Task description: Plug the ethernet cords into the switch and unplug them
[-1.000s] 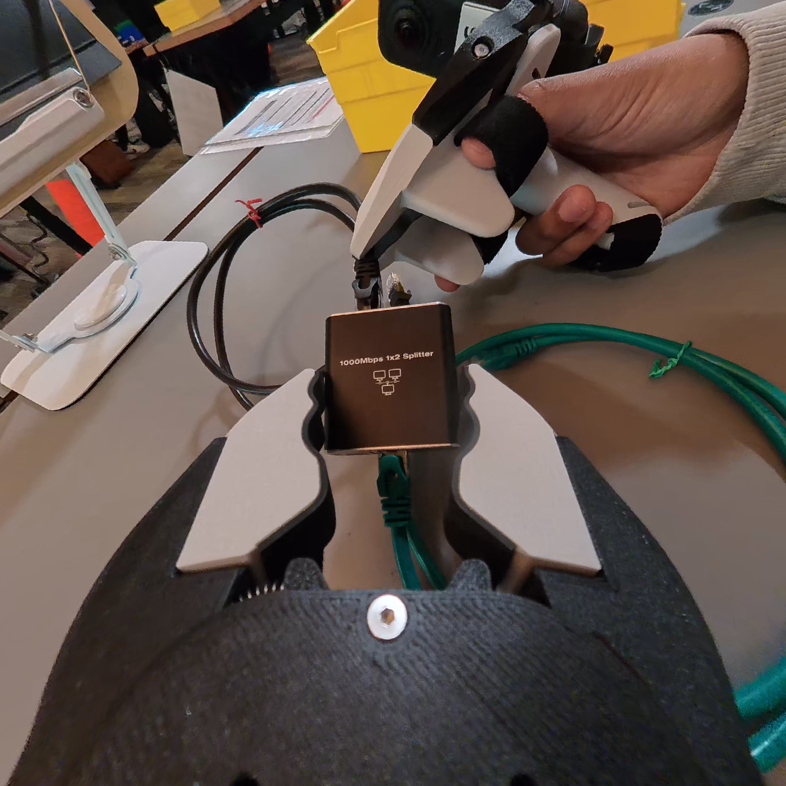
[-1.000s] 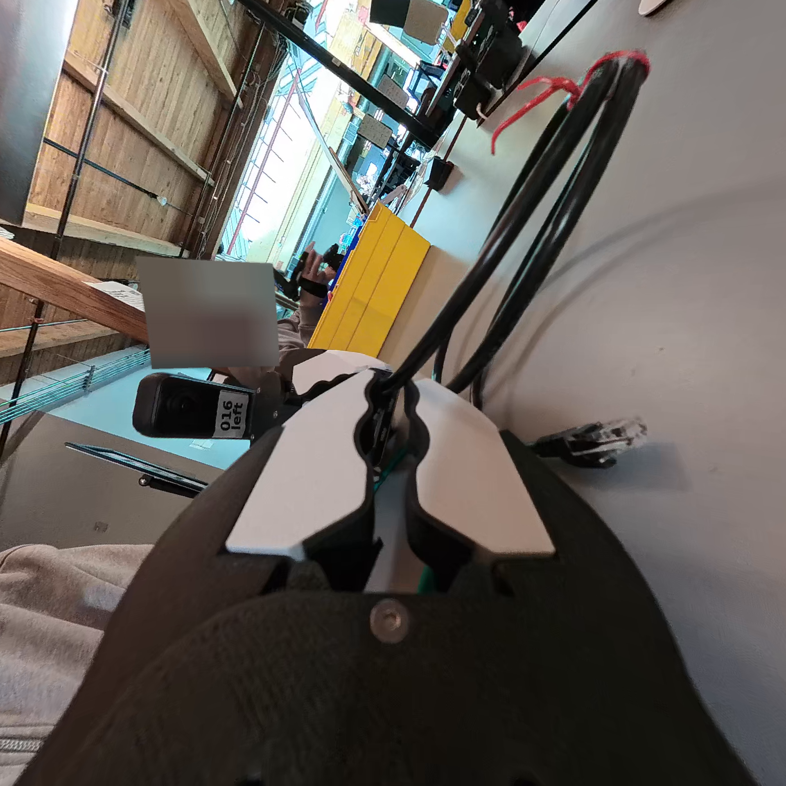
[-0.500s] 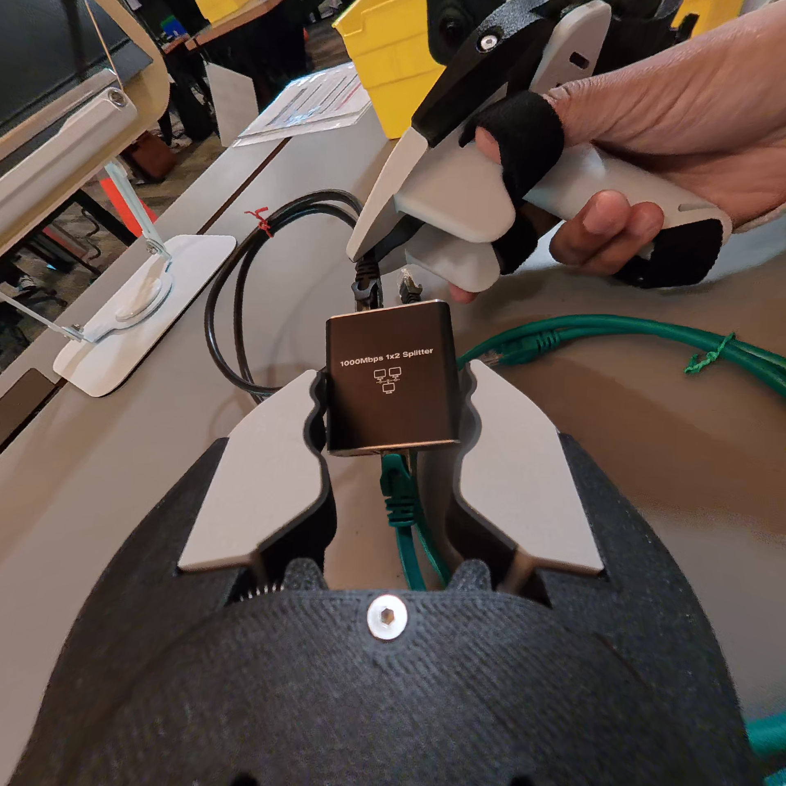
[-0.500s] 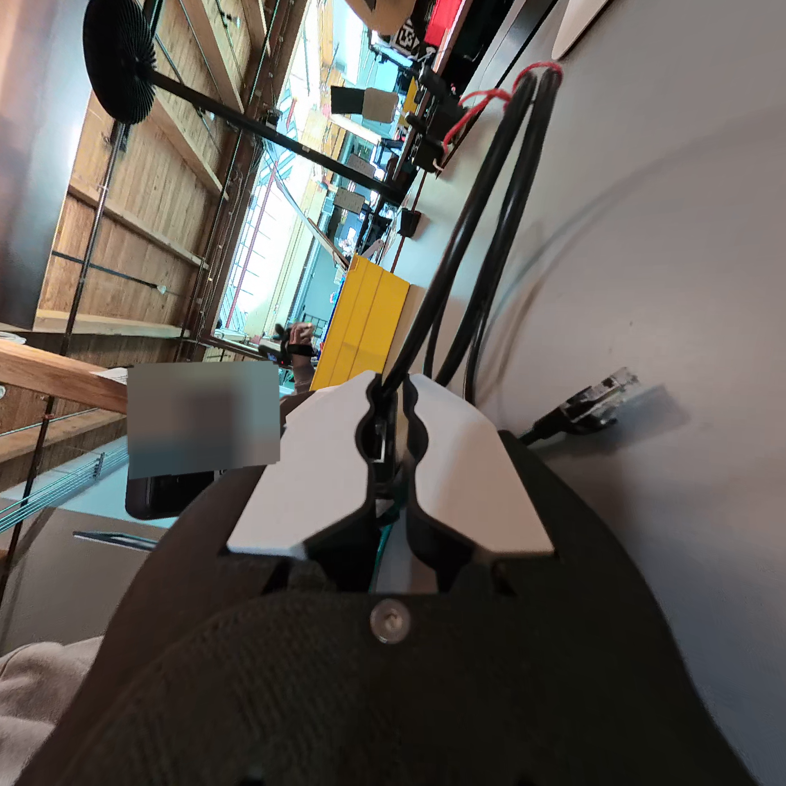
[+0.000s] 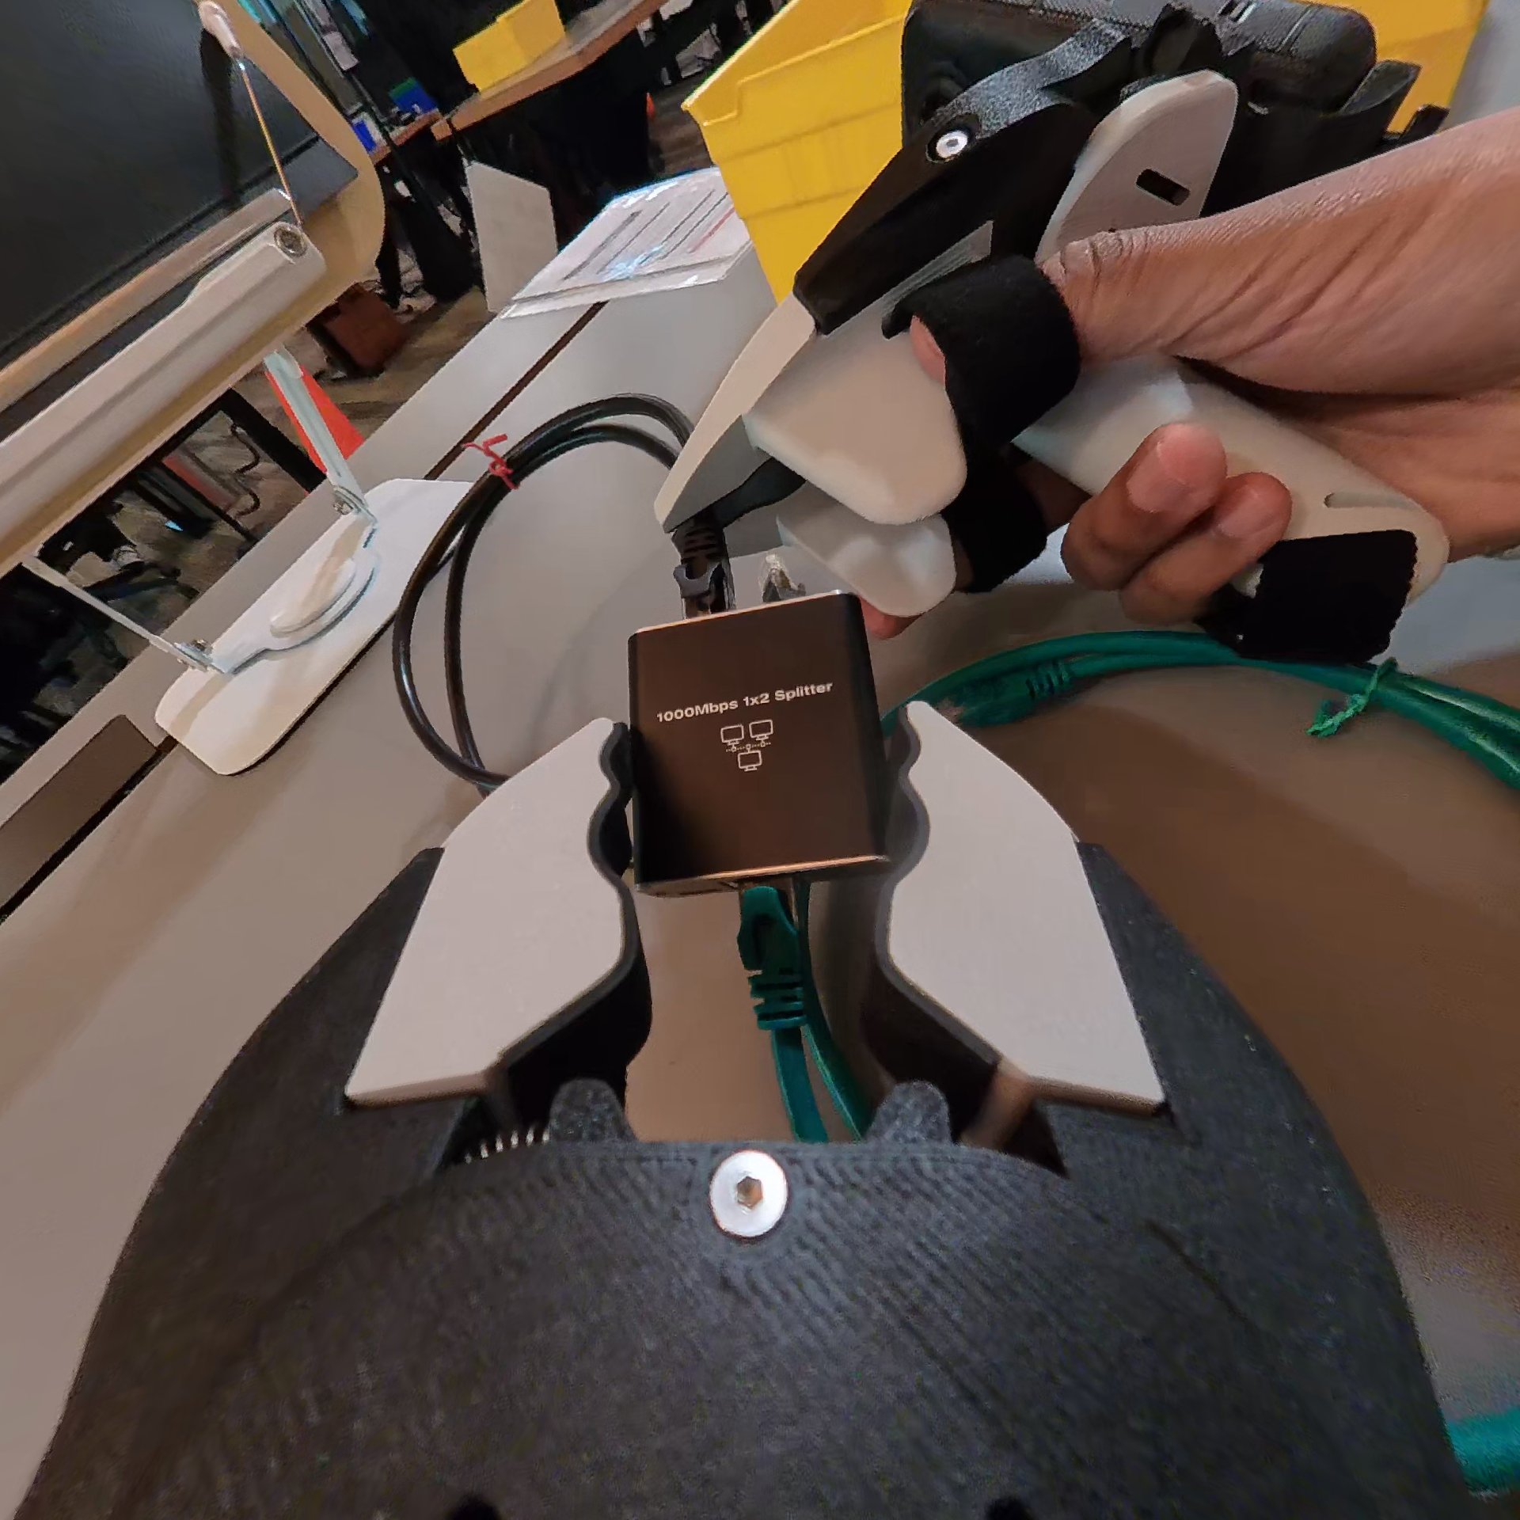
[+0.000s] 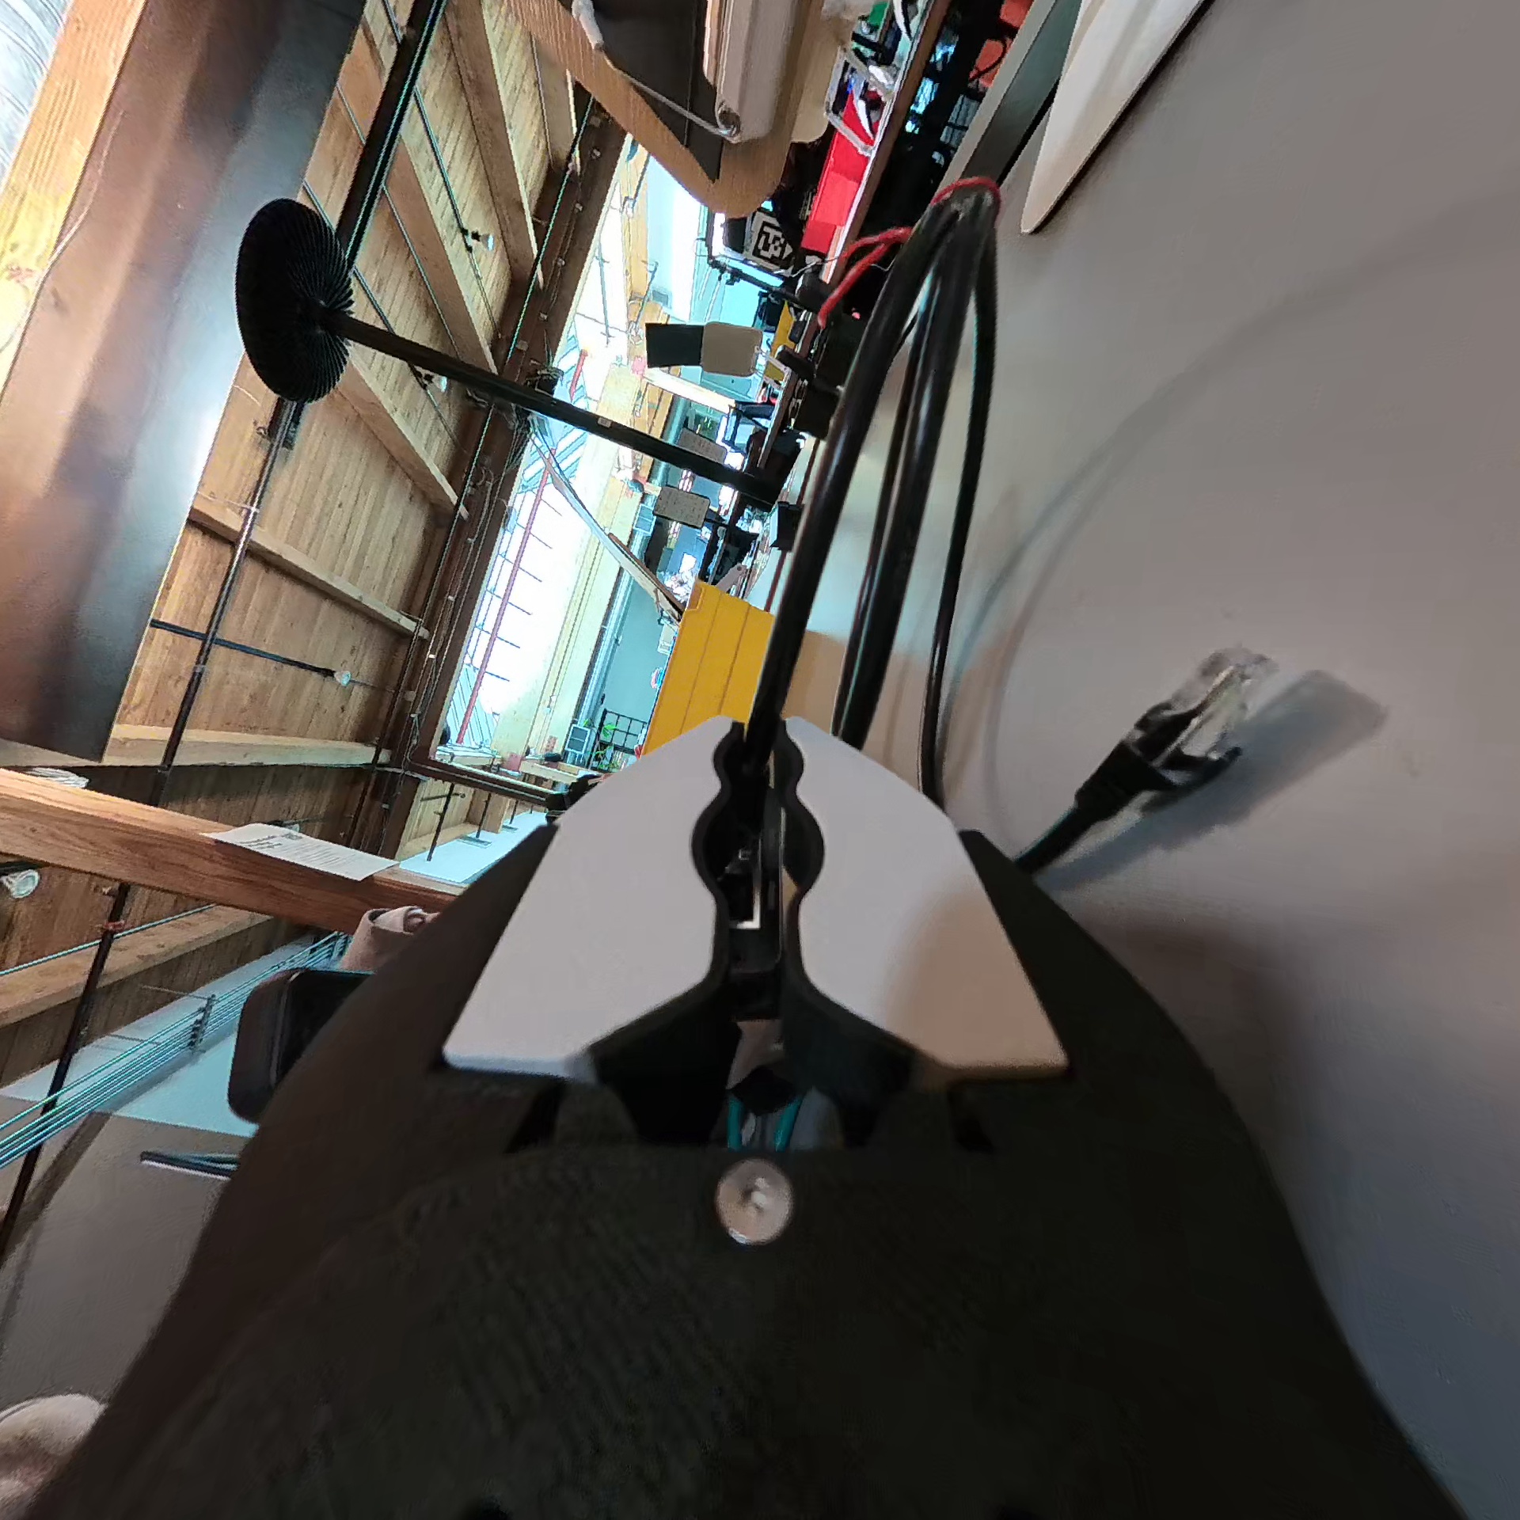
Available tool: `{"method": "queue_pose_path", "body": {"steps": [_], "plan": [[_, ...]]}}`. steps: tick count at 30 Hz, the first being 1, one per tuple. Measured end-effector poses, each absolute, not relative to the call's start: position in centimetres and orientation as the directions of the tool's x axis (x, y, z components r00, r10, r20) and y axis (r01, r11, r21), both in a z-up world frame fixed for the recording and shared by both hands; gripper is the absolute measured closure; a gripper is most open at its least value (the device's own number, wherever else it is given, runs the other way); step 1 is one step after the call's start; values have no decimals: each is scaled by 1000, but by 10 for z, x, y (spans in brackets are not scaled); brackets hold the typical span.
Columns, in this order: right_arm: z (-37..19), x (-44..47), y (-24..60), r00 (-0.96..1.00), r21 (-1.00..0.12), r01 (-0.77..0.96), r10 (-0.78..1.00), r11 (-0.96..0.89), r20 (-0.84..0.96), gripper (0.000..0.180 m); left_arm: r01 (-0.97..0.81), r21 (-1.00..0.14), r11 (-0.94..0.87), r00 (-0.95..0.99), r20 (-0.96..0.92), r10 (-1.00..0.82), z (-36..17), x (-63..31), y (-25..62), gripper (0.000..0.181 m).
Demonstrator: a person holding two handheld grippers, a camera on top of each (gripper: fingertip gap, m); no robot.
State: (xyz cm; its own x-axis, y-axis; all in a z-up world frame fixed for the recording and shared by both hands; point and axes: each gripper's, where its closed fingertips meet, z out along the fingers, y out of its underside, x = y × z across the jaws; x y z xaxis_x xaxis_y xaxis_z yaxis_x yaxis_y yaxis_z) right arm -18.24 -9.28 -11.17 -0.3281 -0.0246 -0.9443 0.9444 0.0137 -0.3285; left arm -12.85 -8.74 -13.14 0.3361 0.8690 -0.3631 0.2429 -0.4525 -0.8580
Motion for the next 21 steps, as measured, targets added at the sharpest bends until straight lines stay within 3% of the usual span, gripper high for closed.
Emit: {"method": "queue_pose_path", "body": {"steps": [10,21], "plan": [[-107,-177,-95,-349,-349,937,-19,-10,-937,173,236,-859,-454,314,-375,872,-130,-130,-83,120],[-99,-168,-101,-503,-503,864,24,3,-864,173,256,-869,-424,288,-351,891,-129,-132,-87,122]]}}
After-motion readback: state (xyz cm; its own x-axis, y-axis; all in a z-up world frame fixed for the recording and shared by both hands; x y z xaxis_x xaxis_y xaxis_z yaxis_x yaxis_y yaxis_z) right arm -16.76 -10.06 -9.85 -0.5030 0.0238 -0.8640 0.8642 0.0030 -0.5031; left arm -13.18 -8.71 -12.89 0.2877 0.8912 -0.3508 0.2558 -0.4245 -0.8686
